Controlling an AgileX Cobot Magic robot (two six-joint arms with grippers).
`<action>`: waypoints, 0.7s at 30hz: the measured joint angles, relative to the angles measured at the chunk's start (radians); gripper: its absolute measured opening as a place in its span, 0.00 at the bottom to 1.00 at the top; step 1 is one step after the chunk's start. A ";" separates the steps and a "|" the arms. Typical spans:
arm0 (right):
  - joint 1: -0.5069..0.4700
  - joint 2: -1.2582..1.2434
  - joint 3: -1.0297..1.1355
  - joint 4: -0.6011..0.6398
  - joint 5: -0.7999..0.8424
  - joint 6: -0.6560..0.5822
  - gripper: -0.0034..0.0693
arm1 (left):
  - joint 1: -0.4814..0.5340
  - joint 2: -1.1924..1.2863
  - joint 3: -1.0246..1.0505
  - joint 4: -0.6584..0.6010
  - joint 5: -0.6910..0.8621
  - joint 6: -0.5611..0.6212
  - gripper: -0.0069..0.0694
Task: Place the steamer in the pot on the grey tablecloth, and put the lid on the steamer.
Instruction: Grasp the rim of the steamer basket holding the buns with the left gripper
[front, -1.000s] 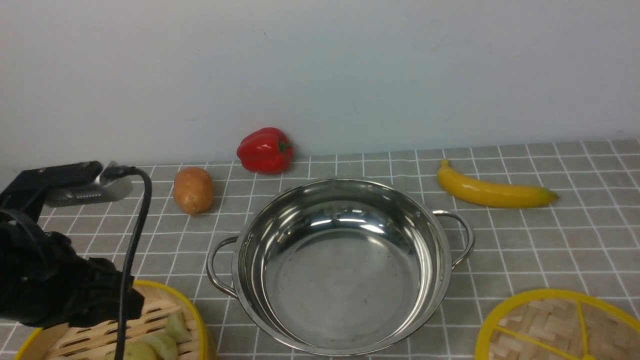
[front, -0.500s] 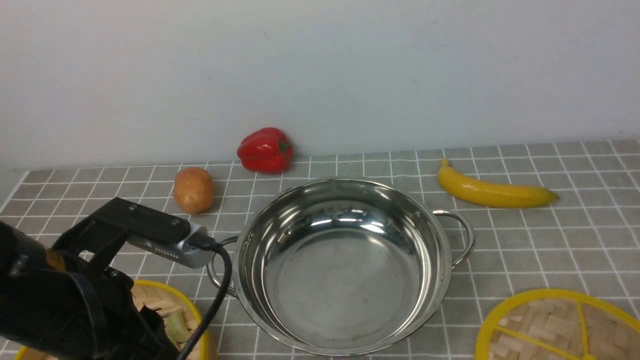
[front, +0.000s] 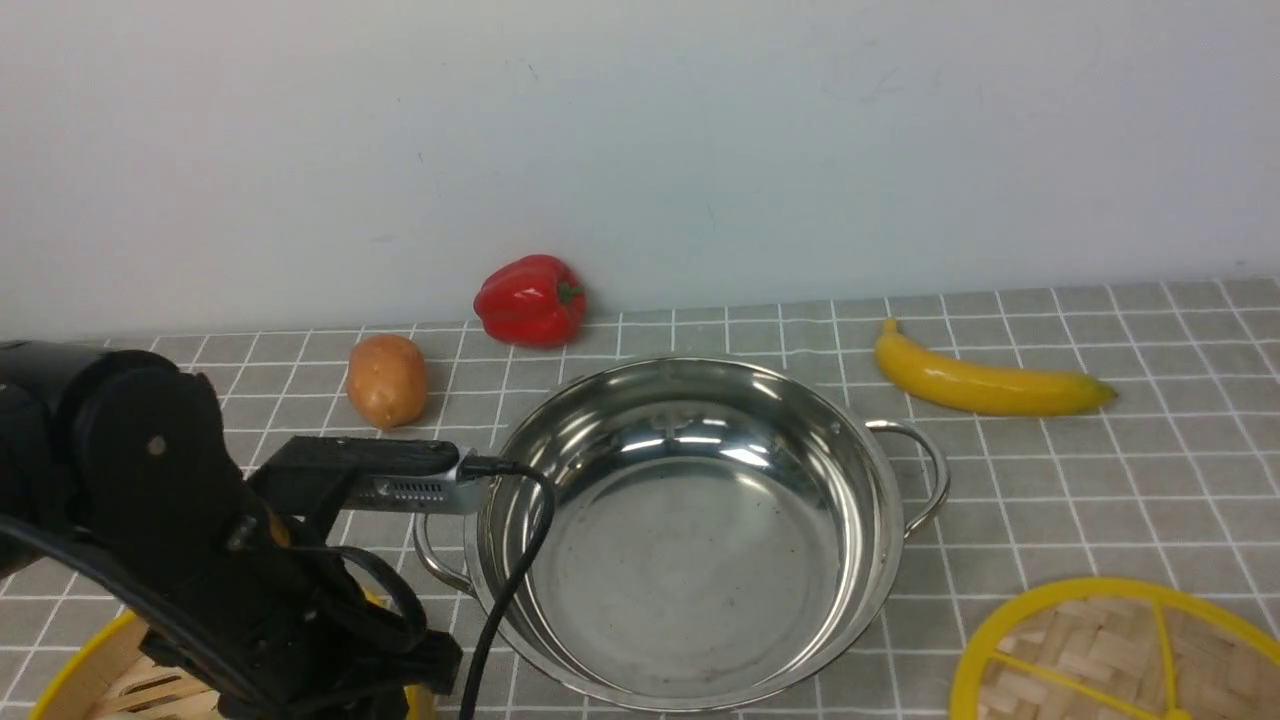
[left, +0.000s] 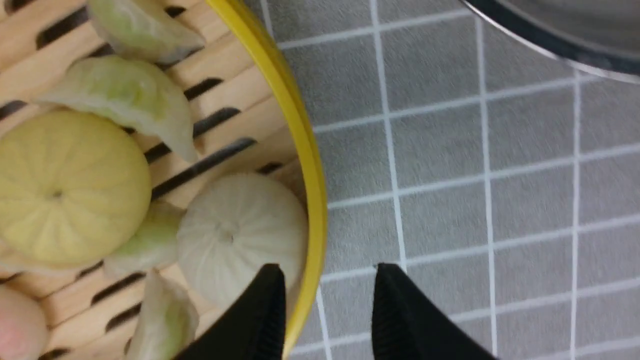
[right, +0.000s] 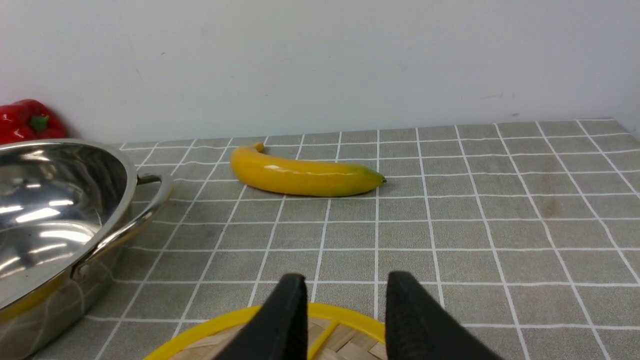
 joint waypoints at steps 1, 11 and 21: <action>0.000 0.000 0.000 0.000 0.000 0.000 0.38 | 0.000 0.016 0.000 0.000 -0.033 -0.024 0.40; 0.000 0.000 0.000 0.000 0.000 0.000 0.38 | 0.000 0.066 0.000 -0.004 -0.158 -0.095 0.40; 0.000 0.000 0.000 0.000 0.000 0.000 0.38 | 0.000 0.194 0.000 0.000 -0.169 -0.154 0.40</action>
